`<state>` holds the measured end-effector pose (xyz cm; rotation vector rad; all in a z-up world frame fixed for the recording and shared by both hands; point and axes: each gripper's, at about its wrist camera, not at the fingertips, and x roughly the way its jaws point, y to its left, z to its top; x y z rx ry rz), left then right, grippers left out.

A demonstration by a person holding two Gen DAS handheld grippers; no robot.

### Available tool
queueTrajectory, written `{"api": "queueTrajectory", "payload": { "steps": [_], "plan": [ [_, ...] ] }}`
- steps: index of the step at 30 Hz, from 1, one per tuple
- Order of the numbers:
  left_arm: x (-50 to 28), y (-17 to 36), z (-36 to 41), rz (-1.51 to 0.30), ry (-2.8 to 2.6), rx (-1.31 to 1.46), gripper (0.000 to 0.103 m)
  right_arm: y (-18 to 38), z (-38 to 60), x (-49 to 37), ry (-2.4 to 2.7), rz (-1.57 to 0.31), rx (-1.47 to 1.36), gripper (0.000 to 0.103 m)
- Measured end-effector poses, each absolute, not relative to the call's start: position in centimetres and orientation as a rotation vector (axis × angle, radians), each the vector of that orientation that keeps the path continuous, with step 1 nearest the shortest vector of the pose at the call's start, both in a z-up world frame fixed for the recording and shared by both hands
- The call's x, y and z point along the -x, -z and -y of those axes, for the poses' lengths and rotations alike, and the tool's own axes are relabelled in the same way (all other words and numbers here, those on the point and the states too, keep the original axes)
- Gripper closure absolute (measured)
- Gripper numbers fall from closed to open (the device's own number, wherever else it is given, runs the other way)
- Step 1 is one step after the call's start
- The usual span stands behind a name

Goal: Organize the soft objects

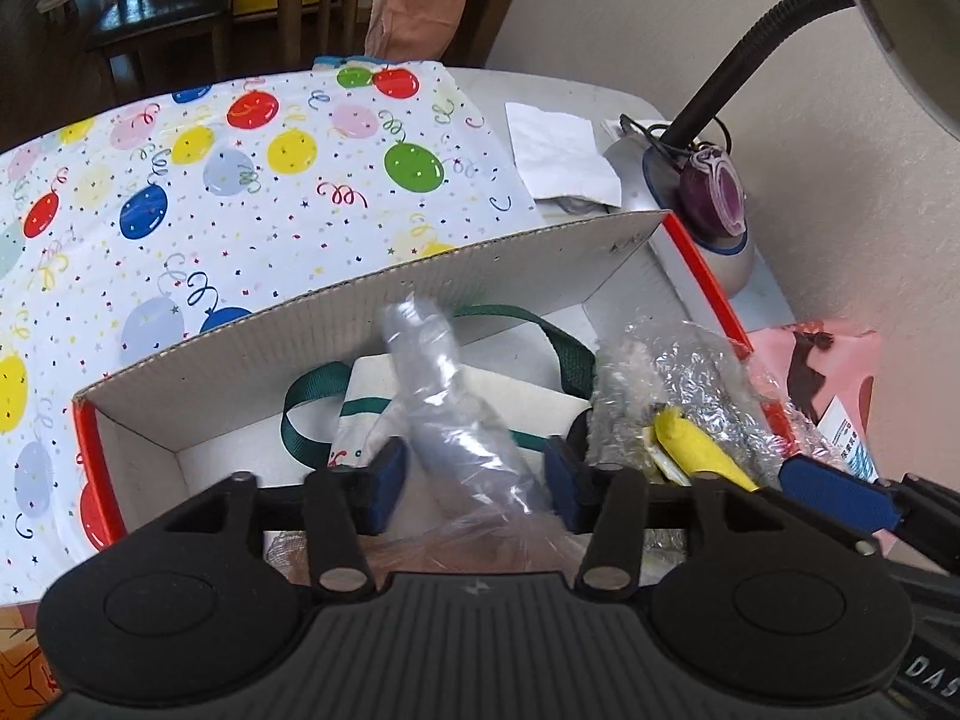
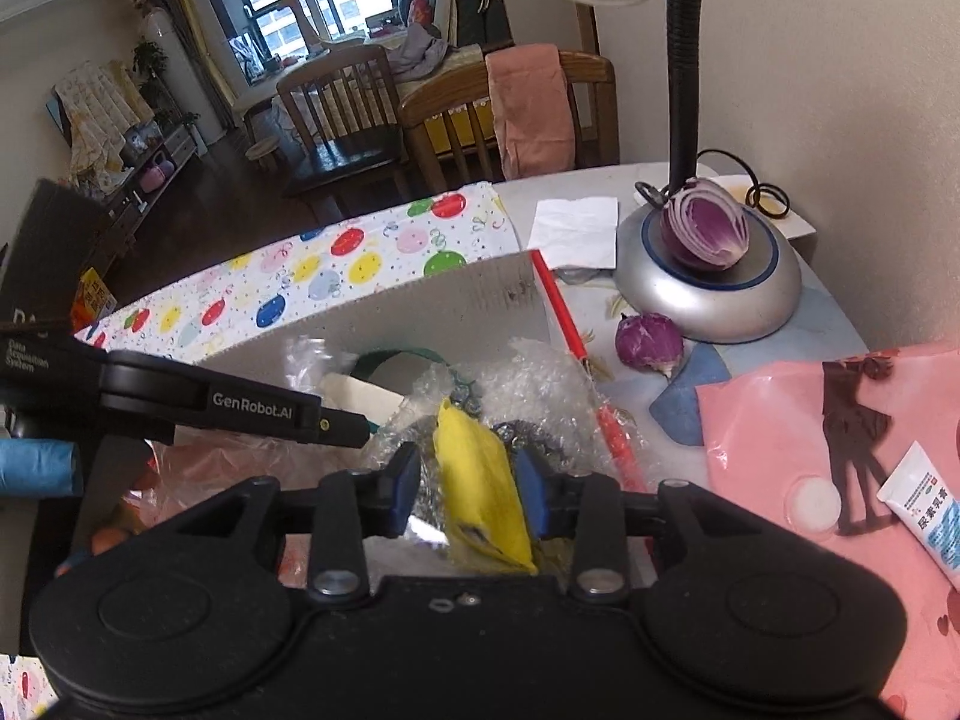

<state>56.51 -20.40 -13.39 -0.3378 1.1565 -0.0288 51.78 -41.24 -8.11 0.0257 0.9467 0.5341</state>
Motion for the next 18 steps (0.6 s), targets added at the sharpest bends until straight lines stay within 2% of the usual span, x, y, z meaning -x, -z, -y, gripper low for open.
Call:
{"api": "queueTrajectory", "payload": {
  "steps": [2, 11, 14, 18],
  "plan": [
    [-56.3, 13.2, 20.5, -1.148, 0.029, 0.342, 0.038, 7.8, 41.6, -51.8, -0.54, -0.939, -0.038, 0.064],
    [-54.0, 10.6, 20.1, -1.062, 0.044, 0.376, 0.037, 6.0, 42.5, -50.9, -0.567, -0.912, -0.057, 0.054],
    [-53.2, 9.5, 19.9, -1.039, 0.042, 0.388, 0.03, 5.3, 42.5, -50.4, -0.578, -0.9, -0.057, 0.051],
    [-51.7, 7.7, 19.6, -0.984, 0.051, 0.388, 0.029, 4.2, 42.6, -49.5, -0.59, -0.88, -0.064, 0.047]
  ]
}}
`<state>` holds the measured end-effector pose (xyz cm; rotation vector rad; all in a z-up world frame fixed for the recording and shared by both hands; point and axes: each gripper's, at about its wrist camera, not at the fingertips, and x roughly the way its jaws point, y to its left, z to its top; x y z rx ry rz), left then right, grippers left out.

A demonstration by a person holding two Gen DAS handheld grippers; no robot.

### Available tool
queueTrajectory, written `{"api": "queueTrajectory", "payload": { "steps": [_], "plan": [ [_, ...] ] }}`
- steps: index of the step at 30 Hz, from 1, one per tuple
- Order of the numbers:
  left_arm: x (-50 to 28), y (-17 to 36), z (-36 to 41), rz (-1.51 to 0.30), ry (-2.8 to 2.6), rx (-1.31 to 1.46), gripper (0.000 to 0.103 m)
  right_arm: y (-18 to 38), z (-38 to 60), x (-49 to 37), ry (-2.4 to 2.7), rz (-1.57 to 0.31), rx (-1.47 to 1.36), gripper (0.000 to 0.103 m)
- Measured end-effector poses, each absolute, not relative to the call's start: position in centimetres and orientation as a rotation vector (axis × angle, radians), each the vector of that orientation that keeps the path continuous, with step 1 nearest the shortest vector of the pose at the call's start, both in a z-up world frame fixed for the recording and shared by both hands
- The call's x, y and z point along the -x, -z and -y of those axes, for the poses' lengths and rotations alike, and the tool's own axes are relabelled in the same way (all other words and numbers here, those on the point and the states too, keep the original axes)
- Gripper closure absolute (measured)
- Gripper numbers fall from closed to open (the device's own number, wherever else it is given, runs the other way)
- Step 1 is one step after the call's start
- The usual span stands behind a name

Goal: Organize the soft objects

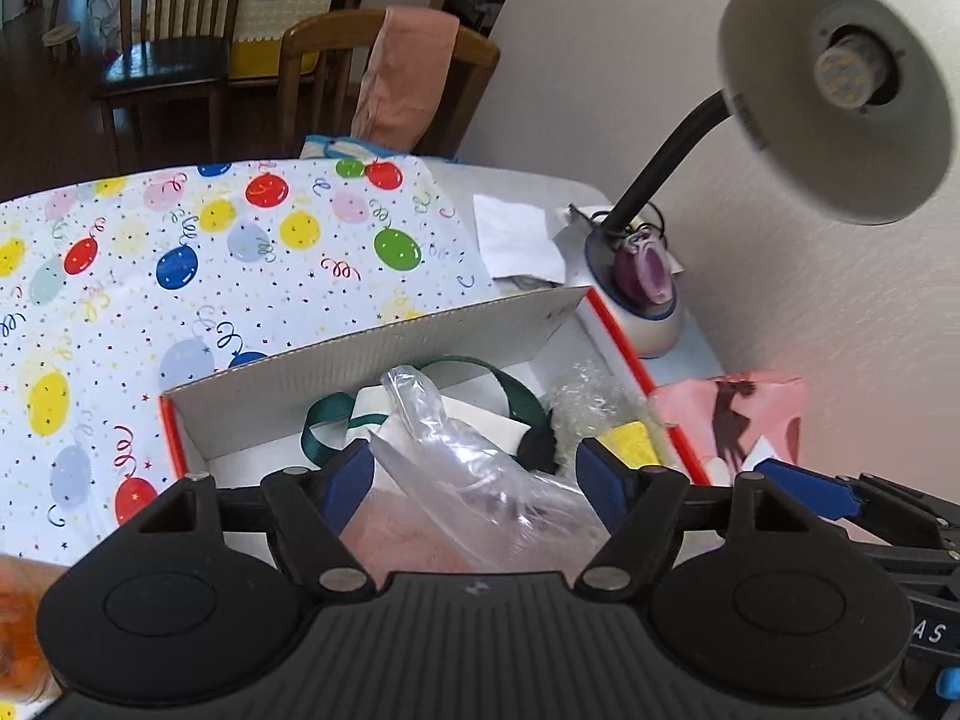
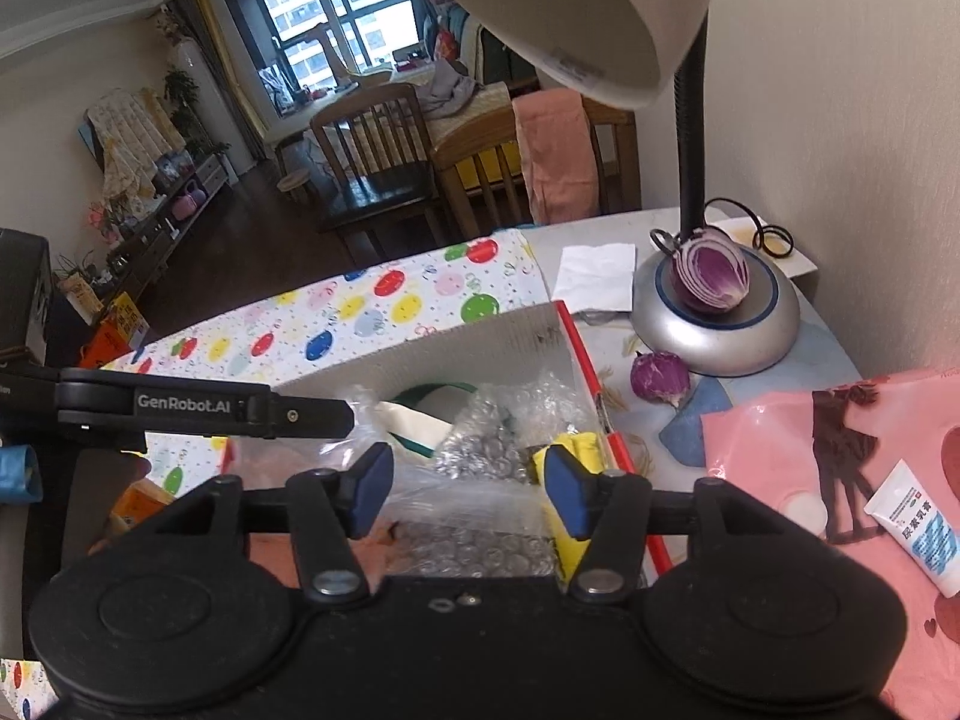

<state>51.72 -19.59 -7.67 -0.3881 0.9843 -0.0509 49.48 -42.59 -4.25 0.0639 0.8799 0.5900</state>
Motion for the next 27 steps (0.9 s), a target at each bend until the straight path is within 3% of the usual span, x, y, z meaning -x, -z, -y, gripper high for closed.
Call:
{"api": "queueTrajectory", "payload": {
  "steps": [27],
  "plan": [
    [-34.2, -0.7, 16.6, -0.747, 0.13, 0.235, 0.029, -1.7, 38.6, -36.2, -0.666, -0.686, -0.035, 0.029]
  ]
}}
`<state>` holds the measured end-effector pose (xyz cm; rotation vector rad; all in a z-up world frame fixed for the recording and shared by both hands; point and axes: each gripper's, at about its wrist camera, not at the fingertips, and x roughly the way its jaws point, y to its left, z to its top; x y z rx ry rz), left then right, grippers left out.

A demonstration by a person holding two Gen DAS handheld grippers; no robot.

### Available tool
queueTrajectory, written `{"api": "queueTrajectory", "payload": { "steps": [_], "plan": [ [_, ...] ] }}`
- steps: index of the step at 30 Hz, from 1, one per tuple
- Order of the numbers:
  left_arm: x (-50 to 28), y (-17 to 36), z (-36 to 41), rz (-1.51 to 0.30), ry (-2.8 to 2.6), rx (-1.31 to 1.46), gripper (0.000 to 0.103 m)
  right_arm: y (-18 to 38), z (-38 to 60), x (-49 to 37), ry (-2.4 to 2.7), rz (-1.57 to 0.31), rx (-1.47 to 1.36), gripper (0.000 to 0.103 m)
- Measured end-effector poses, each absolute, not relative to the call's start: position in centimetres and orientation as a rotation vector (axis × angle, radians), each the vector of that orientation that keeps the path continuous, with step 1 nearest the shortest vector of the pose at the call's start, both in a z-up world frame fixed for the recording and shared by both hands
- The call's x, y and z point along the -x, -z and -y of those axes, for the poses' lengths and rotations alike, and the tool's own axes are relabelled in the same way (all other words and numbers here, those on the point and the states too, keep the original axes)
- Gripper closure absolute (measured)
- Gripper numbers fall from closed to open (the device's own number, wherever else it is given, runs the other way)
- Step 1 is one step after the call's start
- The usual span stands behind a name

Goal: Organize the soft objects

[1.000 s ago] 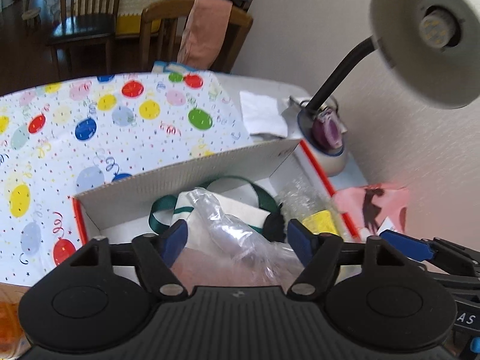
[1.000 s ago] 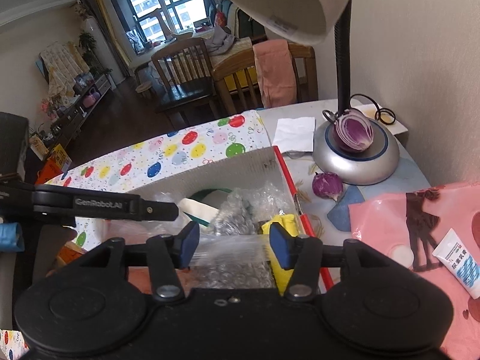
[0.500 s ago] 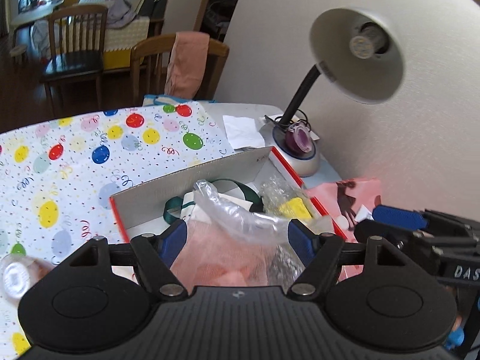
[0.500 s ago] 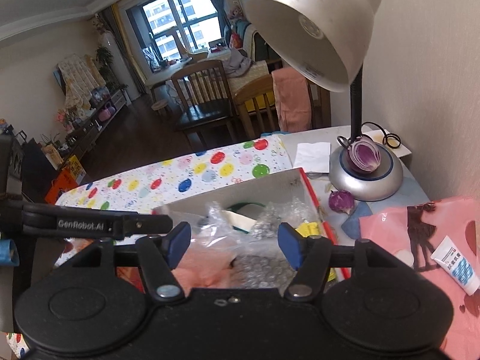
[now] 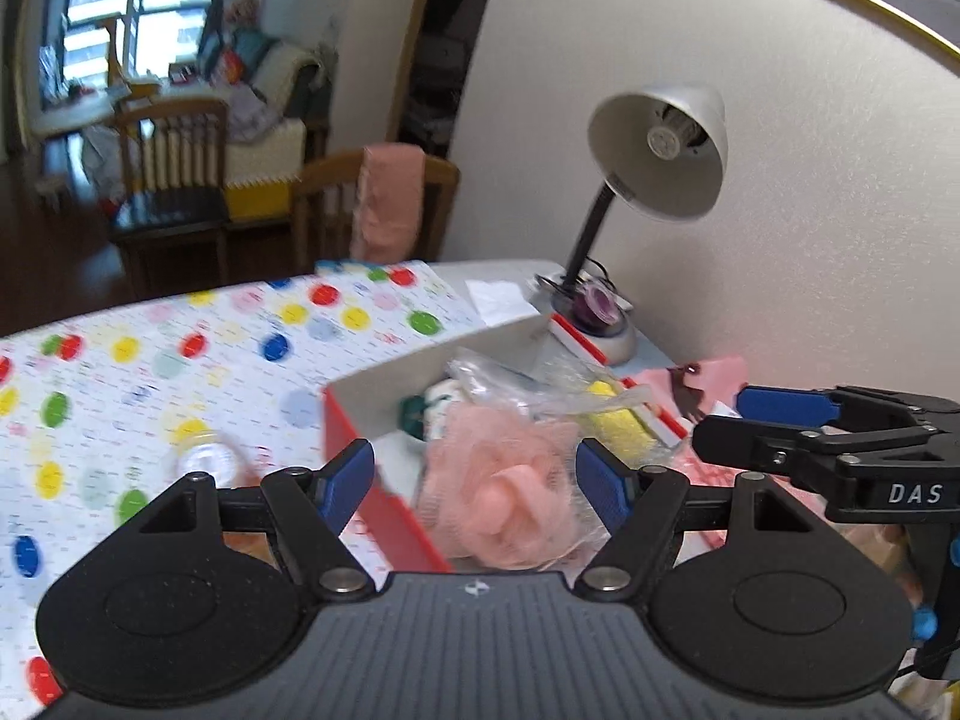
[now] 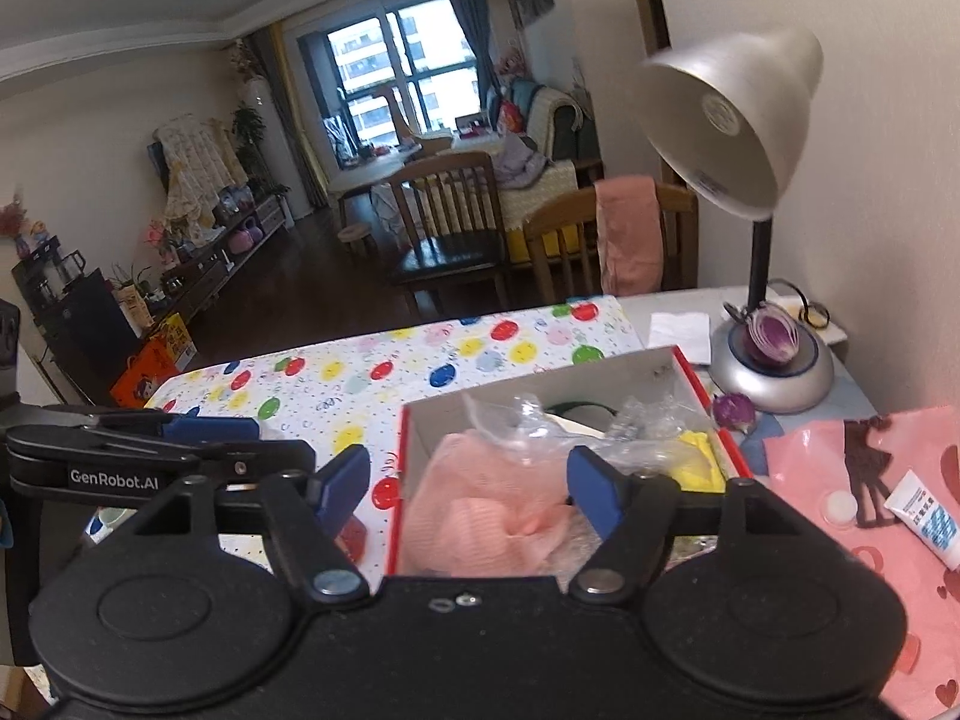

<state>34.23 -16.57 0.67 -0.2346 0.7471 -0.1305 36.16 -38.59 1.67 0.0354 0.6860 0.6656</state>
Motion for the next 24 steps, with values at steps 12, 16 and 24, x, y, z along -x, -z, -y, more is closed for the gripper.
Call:
{"api": "queueTrajectory", "payload": {
  "steps": [12, 16, 24],
  "plan": [
    [-26.0, -1.1, 14.7, -0.626, 0.075, 0.137, 0.025, -1.1, 35.7, -30.0, -0.673, -0.579, -0.003, 0.021],
    [-24.2, -1.1, 14.8, -0.61, 0.095, 0.122, 0.024, -0.7, 35.5, -28.8, -0.665, -0.565, -0.018, 0.019],
    [-22.0, -1.0, 14.2, -0.591, 0.096, 0.134, 0.02, -0.2, 35.2, -27.0, -0.663, -0.559, -0.029, 0.014]
  ]
}}
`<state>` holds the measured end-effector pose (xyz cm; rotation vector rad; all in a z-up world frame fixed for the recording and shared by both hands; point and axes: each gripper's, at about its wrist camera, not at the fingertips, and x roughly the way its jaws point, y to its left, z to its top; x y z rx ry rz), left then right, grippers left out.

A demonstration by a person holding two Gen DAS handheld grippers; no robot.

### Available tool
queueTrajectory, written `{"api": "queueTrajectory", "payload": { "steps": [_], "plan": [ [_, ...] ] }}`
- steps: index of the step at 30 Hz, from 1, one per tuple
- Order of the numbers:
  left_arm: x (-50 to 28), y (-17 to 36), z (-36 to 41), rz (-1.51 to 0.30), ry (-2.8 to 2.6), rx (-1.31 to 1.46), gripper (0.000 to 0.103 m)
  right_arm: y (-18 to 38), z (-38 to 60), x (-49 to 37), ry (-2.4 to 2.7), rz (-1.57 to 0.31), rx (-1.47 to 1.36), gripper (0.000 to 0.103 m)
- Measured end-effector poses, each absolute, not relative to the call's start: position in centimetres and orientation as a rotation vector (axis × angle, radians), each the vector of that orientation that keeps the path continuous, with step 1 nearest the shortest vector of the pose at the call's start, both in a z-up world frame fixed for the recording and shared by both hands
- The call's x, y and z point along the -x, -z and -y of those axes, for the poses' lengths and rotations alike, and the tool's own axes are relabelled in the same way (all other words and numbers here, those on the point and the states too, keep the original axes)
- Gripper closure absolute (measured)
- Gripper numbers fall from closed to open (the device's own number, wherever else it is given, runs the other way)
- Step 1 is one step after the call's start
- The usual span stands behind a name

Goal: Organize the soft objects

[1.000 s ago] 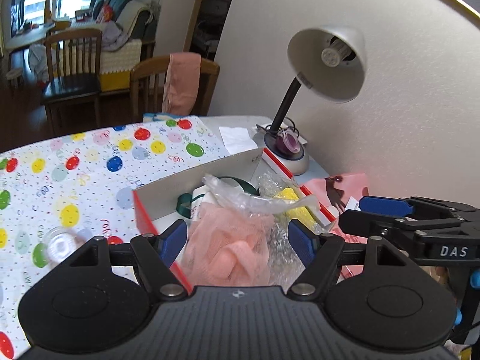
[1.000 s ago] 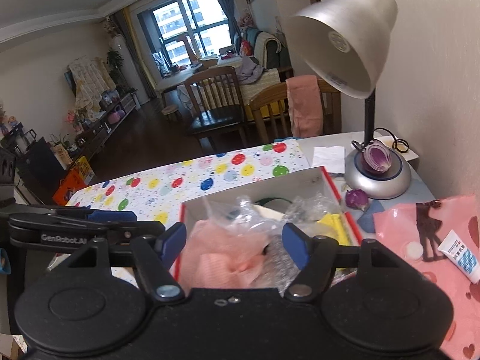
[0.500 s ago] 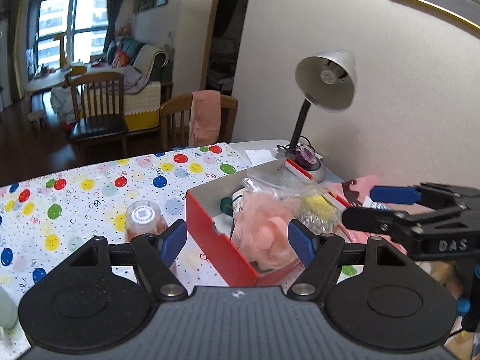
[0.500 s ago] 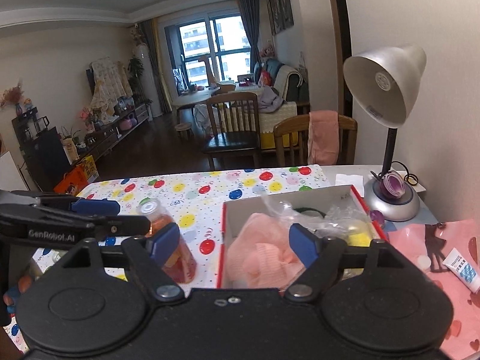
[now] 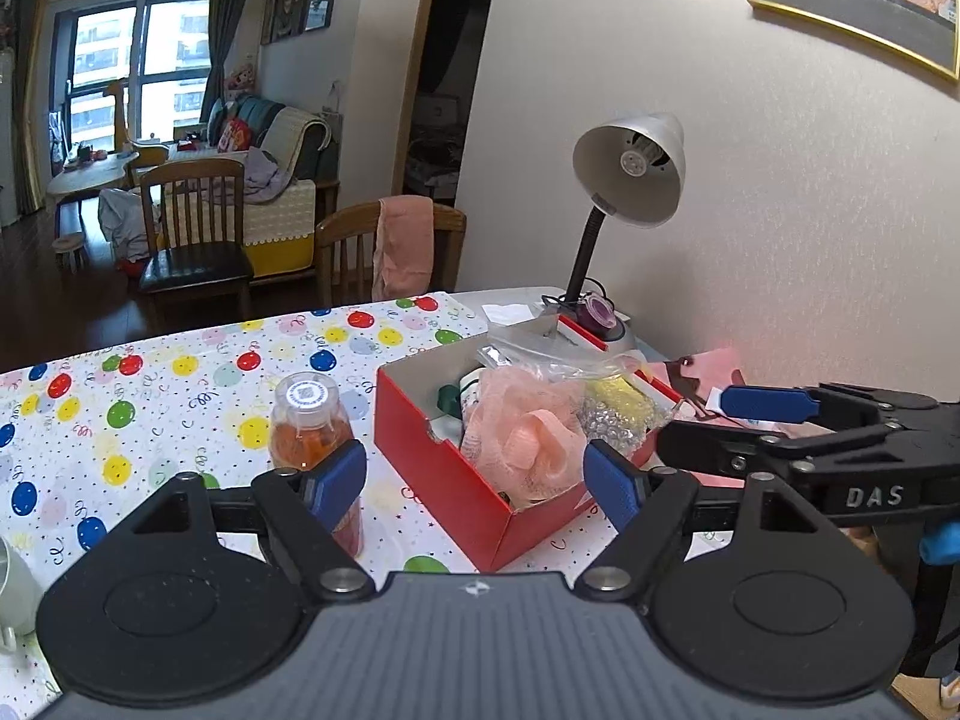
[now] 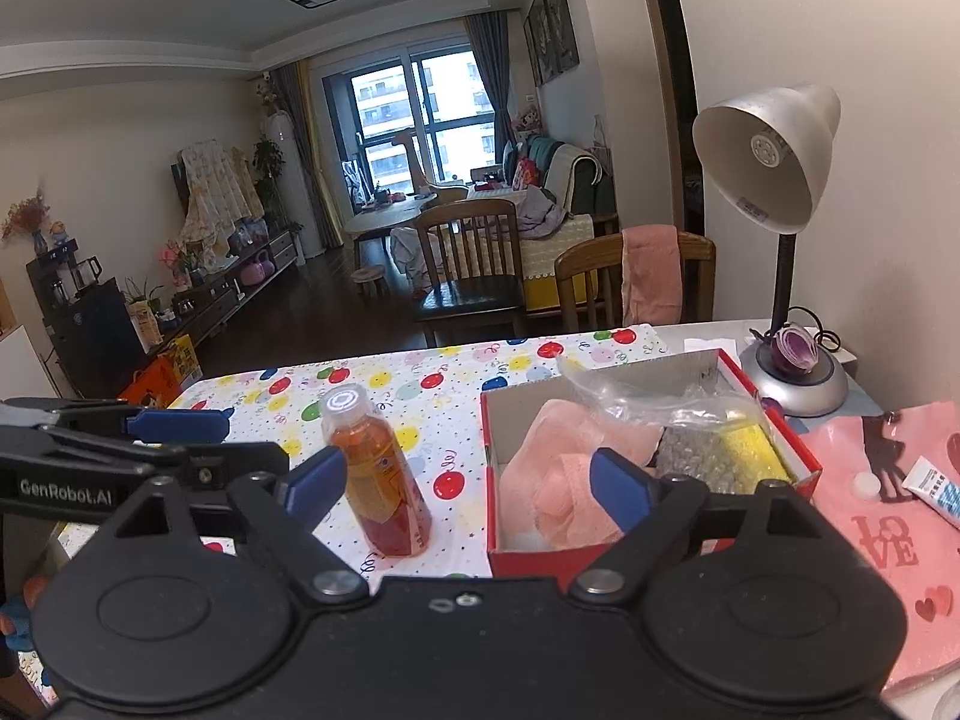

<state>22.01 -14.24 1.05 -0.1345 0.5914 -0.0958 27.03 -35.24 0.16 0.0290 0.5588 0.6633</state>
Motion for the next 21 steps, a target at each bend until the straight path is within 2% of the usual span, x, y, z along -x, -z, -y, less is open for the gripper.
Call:
{"api": "queueTrajectory", "payload": {
  "steps": [7, 12, 13, 15, 21],
  "plan": [
    [-20.7, -0.9, 13.5, -0.562, 0.068, 0.135, 0.019, 0.0, 35.1, -25.6, -0.669, -0.54, -0.037, 0.006],
    [-19.7, -0.7, 13.0, -0.55, 0.065, 0.145, 0.011, 0.0, 34.6, -24.8, -0.663, -0.527, -0.043, 0.0],
    [-19.5, -0.7, 12.8, -0.547, 0.066, 0.157, 0.01, 0.0, 34.5, -24.7, -0.657, -0.521, -0.039, 0.0],
    [-19.1, -0.6, 12.3, -0.538, 0.073, 0.184, 0.0, 0.1, 34.2, -24.3, -0.65, -0.512, -0.038, 0.0],
    [-17.8, -0.6, 11.2, -0.508, 0.059, 0.198, 0.0, 0.3, 33.4, -23.5, -0.646, -0.508, -0.039, 0.0]
  ]
}}
